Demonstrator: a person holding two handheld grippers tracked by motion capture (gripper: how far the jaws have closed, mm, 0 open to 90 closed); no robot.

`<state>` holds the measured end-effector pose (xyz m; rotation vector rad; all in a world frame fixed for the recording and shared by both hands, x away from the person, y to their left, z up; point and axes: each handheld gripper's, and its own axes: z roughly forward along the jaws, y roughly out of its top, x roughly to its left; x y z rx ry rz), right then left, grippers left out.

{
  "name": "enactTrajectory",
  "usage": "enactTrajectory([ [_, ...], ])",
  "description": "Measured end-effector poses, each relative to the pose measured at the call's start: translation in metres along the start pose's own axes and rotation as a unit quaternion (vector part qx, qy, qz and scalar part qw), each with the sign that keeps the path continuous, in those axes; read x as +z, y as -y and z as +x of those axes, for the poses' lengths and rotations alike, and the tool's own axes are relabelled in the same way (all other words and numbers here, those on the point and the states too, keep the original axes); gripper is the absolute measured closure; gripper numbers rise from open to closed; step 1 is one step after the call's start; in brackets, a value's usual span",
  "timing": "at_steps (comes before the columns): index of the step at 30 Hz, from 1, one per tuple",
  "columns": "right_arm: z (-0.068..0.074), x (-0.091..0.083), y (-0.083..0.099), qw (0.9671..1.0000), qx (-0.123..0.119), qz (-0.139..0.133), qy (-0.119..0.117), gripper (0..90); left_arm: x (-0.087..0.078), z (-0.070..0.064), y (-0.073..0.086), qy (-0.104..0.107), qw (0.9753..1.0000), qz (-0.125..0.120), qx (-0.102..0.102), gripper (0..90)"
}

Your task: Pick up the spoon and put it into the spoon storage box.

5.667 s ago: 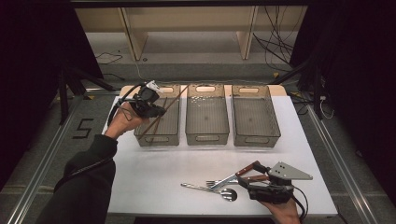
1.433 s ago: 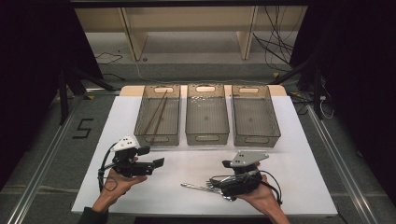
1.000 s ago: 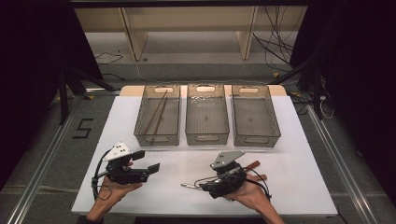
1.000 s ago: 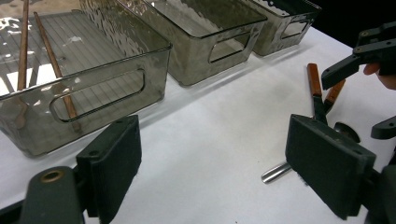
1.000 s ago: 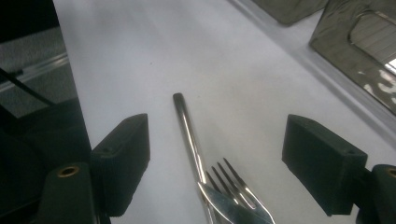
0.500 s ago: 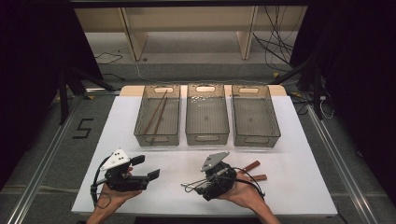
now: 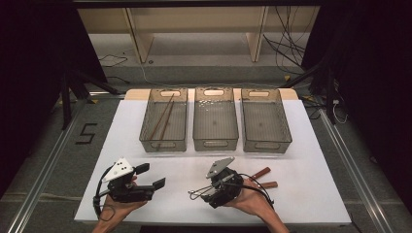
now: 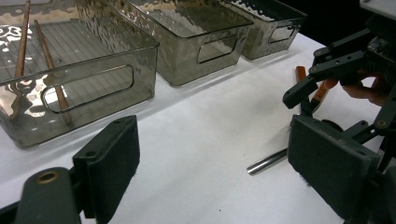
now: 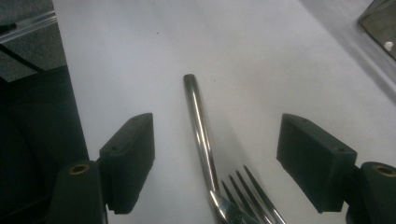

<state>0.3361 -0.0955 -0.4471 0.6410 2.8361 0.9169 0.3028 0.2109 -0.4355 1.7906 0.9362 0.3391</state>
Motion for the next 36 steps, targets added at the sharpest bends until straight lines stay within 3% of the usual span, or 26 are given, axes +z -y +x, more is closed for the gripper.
enactTrajectory([
  [5,-0.001,0.006,-0.004,0.9998,-0.007,0.013,-0.010,35.2,-0.001,-0.001,0.001,-0.002,1.0000,-0.001,0.004,16.4],
  [8,0.000,0.008,-0.008,0.9996,-0.011,0.019,-0.017,38.7,-0.003,-0.001,0.001,-0.001,1.0000,-0.006,-0.004,16.1],
  [12,0.001,0.012,-0.011,0.9988,-0.011,0.043,-0.020,44.2,-0.003,-0.003,0.002,-0.004,0.9999,-0.005,0.013,16.2],
  [15,0.002,0.013,-0.012,0.9978,-0.015,0.059,-0.023,47.5,-0.004,-0.004,0.003,-0.003,0.9999,-0.007,0.012,16.1],
  [25,-0.001,0.024,-0.012,0.9942,-0.032,0.102,-0.015,57.6,-0.001,-0.002,0.004,0.005,0.9999,-0.001,0.011,16.1],
  [36,0.003,0.032,-0.015,0.9910,-0.051,0.123,-0.010,63.5,-0.002,-0.003,0.005,0.004,0.9999,-0.001,0.012,16.1],
])
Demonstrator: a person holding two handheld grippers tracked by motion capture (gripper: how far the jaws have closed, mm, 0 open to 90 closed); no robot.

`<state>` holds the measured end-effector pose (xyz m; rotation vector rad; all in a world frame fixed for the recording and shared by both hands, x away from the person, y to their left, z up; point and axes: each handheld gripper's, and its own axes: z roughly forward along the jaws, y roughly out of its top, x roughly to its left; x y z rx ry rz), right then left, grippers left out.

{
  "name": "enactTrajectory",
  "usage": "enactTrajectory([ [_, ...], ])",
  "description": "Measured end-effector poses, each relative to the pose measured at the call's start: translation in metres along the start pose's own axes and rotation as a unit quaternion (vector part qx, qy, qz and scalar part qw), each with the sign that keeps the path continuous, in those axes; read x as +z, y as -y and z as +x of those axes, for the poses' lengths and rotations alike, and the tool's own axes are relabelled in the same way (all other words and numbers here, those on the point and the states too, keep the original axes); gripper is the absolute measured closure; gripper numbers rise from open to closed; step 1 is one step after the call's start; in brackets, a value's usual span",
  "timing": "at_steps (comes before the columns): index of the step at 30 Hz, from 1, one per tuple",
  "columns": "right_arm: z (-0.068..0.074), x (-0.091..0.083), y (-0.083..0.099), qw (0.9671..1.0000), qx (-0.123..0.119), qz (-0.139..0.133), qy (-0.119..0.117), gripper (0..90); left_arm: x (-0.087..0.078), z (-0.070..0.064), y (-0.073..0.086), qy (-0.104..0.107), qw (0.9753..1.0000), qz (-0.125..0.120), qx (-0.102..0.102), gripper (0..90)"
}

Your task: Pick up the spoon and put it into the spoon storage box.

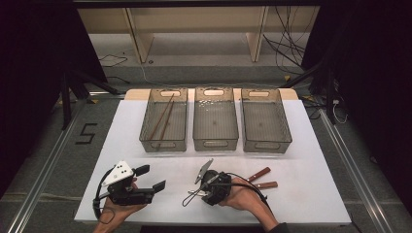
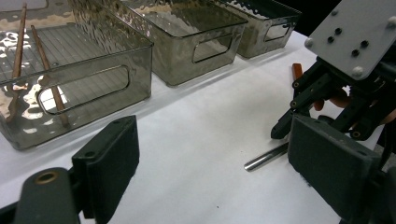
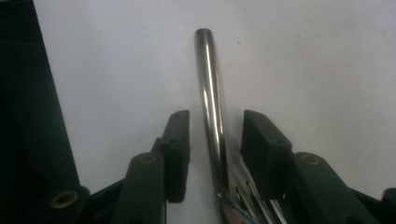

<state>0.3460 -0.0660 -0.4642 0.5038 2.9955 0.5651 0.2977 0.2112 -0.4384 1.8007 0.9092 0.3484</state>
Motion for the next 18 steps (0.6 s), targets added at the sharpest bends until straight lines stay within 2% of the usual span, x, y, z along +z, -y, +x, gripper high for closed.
enactTrajectory([
  [1,0.0001,0.0012,-0.0004,1.0000,0.000,-0.005,0.001,64.2,0.0001,0.0000,0.0001,0.000,1.0000,0.000,0.000,16.1],
  [2,-0.0007,-0.0001,-0.0014,1.0000,-0.002,0.004,0.000,65.2,0.0000,0.0001,0.0001,0.001,1.0000,0.000,0.000,16.1],
  [5,-0.0006,0.0007,-0.0038,1.0000,-0.003,0.008,0.001,67.3,-0.0004,0.0006,0.0002,0.002,1.0000,-0.001,-0.002,16.1],
  [12,0.0037,0.0007,-0.0068,0.9995,-0.022,0.021,0.000,75.5,-0.0007,0.0006,0.0000,0.001,1.0000,-0.005,-0.004,16.2],
  [18,0.0079,0.0003,-0.0097,0.9990,-0.022,0.038,-0.001,80.2,-0.0009,0.0005,0.0000,0.001,1.0000,-0.005,-0.005,16.2],
])
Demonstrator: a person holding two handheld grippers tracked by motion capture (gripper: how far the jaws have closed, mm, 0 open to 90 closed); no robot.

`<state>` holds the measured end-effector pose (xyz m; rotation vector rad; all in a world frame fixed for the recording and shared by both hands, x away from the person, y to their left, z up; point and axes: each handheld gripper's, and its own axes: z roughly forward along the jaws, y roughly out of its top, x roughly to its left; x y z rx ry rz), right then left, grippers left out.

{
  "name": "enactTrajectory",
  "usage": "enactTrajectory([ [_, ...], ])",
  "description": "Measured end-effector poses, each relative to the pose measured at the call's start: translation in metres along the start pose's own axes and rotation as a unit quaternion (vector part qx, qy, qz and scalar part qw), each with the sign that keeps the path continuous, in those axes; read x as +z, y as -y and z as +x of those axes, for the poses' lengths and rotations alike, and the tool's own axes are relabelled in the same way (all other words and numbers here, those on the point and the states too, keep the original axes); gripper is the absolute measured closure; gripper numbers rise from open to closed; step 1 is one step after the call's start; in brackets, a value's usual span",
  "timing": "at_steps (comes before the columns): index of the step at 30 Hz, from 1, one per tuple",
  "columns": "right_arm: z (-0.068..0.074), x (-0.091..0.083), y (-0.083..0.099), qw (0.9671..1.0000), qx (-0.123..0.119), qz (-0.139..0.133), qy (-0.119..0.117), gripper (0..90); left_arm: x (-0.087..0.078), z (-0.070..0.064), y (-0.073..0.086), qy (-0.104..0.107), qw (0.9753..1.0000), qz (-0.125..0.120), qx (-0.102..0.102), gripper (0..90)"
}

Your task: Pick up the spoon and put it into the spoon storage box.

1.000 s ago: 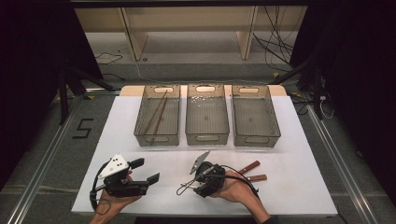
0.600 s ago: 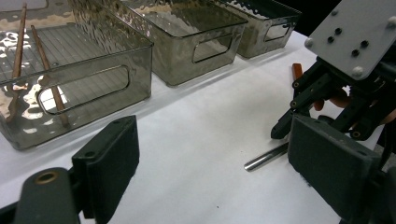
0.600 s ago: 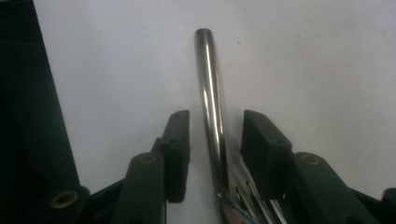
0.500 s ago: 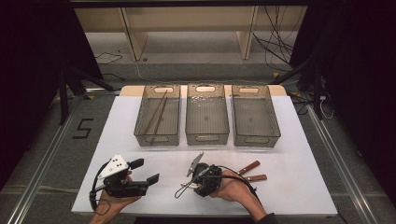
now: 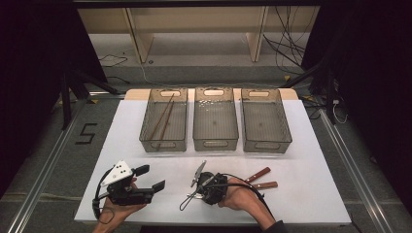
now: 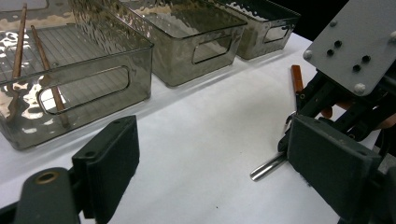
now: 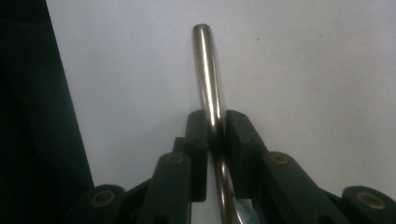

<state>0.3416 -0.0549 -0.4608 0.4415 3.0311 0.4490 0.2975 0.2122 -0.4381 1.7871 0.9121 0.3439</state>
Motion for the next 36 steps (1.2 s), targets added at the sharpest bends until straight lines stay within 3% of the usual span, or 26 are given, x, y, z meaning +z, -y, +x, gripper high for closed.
enactTrajectory([
  [5,0.003,-0.001,-0.003,0.9998,-0.013,0.013,0.004,81.7,-0.001,0.000,0.000,0.000,1.0000,-0.001,0.000,16.2],
  [10,0.007,-0.002,-0.004,0.9998,-0.014,0.015,0.004,84.1,-0.001,0.000,0.000,-0.001,1.0000,-0.002,0.001,16.3],
  [13,0.008,-0.006,-0.005,0.9998,-0.014,0.012,-0.009,88.9,-0.001,0.001,0.000,-0.003,1.0000,-0.002,0.002,16.4],
  [24,0.012,0.000,-0.006,0.9997,-0.008,0.022,-0.010,89.0,-0.002,0.001,0.000,-0.004,1.0000,-0.002,0.004,16.6],
  [32,0.009,-0.007,-0.005,0.9999,-0.006,0.005,-0.008,89.9,-0.002,0.001,0.000,-0.007,1.0000,-0.002,0.003,16.7],
  [36,0.005,-0.019,-0.003,0.9996,0.009,-0.026,-0.008,90.0,-0.002,0.001,0.000,-0.007,1.0000,-0.002,0.003,16.6],
])
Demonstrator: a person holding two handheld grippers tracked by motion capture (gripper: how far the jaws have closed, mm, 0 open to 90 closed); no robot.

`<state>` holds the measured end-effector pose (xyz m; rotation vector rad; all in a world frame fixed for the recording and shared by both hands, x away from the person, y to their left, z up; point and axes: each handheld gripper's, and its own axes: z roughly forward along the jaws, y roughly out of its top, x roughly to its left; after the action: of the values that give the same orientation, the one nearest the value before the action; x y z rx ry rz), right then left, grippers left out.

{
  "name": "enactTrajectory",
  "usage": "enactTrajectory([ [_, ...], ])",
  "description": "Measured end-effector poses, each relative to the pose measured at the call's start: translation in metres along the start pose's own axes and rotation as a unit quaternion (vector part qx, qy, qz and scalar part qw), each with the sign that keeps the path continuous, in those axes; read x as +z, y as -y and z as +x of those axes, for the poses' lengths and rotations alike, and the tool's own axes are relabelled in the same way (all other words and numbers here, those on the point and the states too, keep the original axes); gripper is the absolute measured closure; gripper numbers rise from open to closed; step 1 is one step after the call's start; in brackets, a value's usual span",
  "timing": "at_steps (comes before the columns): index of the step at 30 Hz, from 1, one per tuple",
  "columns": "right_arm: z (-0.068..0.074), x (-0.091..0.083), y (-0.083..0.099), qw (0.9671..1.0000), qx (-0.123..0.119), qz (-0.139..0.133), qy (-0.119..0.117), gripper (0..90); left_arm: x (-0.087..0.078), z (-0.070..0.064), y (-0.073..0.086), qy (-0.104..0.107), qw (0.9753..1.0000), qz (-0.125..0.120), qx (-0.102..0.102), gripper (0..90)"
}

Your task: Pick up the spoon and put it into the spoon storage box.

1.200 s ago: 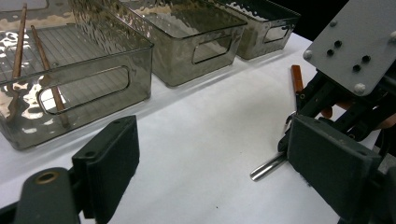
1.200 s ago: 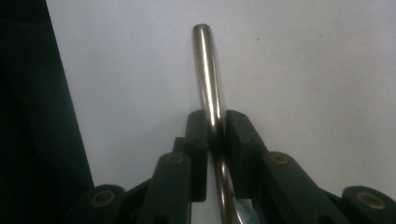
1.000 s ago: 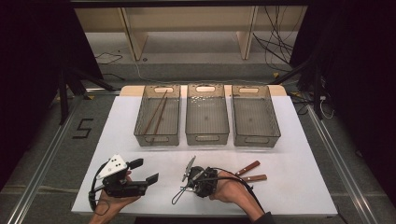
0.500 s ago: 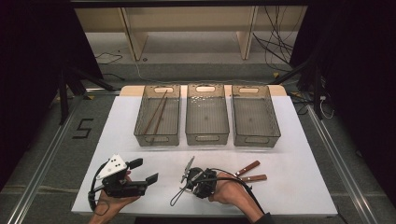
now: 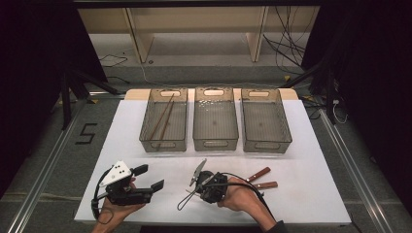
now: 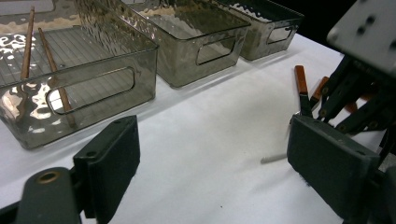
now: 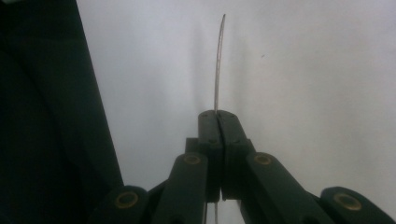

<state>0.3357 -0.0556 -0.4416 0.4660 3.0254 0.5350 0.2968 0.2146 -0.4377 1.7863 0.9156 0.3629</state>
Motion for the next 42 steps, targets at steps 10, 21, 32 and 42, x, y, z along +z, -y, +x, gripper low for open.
enactTrajectory([
  [10,-0.014,-0.040,0.003,0.9948,0.039,-0.094,-0.010,90.0,0.000,0.001,0.001,0.000,1.0000,-0.002,0.001,16.7],
  [21,-0.041,-0.076,0.004,0.9803,0.087,-0.175,0.024,90.0,0.000,0.001,0.001,-0.002,1.0000,-0.008,0.000,16.6],
  [32,-0.085,-0.093,-0.007,0.9628,0.139,-0.221,0.070,90.0,0.000,0.004,0.002,-0.002,0.9998,-0.016,-0.013,16.6],
  [42,-0.112,-0.099,-0.021,0.9510,0.170,-0.247,0.076,90.0,0.000,0.005,0.002,-0.002,0.9997,-0.019,-0.014,16.6],
])
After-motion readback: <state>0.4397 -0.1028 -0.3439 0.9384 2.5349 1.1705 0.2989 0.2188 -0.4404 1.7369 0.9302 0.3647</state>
